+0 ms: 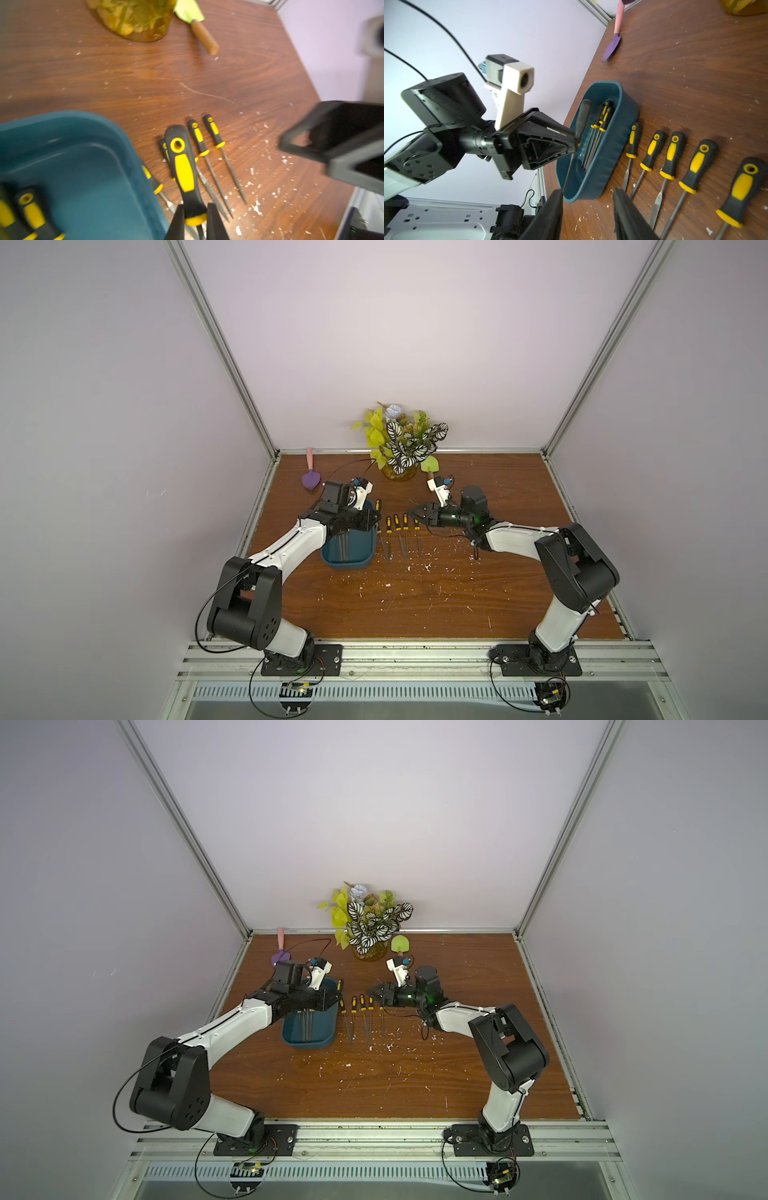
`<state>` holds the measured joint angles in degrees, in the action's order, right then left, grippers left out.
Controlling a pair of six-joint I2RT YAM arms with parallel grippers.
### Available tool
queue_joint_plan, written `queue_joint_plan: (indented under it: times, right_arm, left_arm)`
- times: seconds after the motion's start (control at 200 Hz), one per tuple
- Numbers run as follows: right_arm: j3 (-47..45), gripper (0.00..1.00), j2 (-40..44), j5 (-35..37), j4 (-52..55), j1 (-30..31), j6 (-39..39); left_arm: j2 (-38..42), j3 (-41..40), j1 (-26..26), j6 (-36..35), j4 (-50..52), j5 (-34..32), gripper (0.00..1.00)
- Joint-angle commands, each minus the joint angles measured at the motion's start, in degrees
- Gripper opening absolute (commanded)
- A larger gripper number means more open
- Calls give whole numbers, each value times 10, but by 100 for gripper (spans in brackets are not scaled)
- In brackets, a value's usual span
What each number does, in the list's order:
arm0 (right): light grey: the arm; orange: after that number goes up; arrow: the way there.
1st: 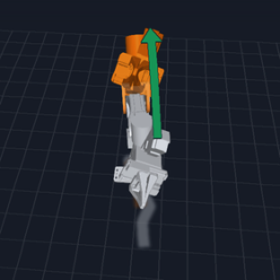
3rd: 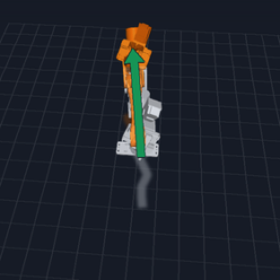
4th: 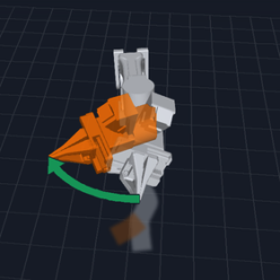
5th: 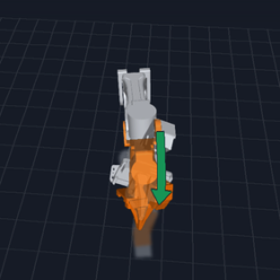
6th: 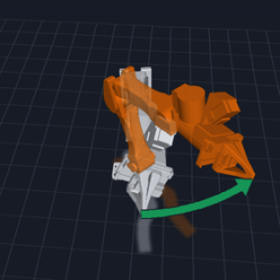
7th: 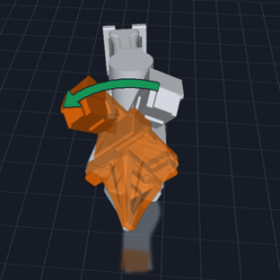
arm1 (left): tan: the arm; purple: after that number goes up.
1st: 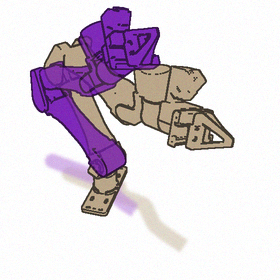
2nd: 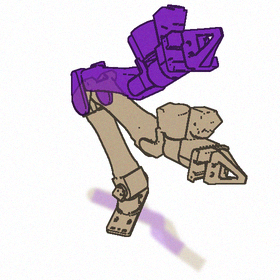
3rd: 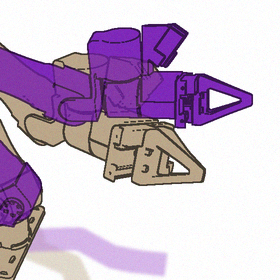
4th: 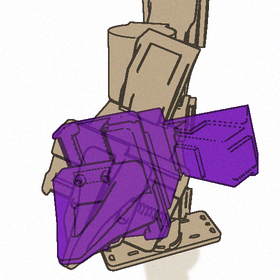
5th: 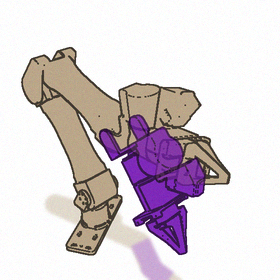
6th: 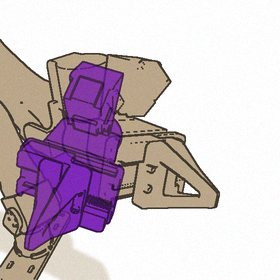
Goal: Take the file tool out of the storage box
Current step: Pick up the file tool from the storage box.
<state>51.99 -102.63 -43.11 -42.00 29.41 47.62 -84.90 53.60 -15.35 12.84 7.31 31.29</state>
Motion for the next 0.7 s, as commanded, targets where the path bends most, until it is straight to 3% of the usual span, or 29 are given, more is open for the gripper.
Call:
queue_joint_plan:
  times: [0.0,0.25,0.696]
  right_arm:
    - [32,45,-10,-29,-99,14,47]
    - [49,45,-72,-49,-252,20,141]
    - [82,46,-119,-56,-287,39,167]
  left_arm:
    - [14,-7,13,-8,-34,80,0]
    - [-4,-16,16,4,-60,185,0]
    - [15,-63,16,58,-149,255,0]
